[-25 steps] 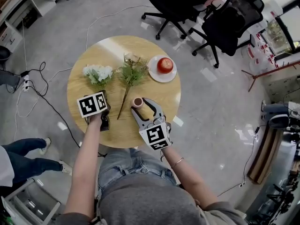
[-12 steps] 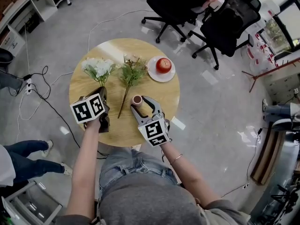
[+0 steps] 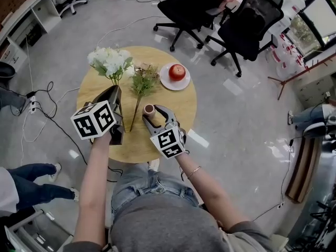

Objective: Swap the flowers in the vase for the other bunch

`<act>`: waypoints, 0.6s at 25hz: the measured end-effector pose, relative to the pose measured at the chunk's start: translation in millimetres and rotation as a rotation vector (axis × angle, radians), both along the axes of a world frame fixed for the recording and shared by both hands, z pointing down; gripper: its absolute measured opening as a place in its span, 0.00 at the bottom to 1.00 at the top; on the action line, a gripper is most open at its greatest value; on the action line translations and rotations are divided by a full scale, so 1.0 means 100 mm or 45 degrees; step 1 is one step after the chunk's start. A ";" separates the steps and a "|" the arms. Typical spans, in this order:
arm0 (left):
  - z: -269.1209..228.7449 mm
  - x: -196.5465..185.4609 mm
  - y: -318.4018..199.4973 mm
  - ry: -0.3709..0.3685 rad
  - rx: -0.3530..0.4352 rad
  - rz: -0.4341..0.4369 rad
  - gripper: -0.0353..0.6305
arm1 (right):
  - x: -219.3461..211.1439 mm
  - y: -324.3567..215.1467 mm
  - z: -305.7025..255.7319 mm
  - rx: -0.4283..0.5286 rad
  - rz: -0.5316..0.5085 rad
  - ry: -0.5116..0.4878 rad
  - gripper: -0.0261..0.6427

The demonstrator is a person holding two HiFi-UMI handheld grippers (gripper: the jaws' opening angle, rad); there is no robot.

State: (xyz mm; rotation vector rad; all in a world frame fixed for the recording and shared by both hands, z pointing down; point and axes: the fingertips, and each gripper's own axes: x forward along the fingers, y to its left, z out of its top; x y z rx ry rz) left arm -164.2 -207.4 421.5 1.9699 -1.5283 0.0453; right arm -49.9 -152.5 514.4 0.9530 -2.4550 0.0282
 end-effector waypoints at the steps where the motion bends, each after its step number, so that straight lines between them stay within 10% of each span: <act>1: -0.09 0.04 -0.01 0.007 0.025 0.012 0.10 | 0.00 0.00 0.00 -0.001 0.000 0.001 0.37; 15: -0.82 0.71 -0.24 0.063 0.248 0.214 0.10 | -0.01 -0.01 -0.03 -0.007 0.027 0.003 0.37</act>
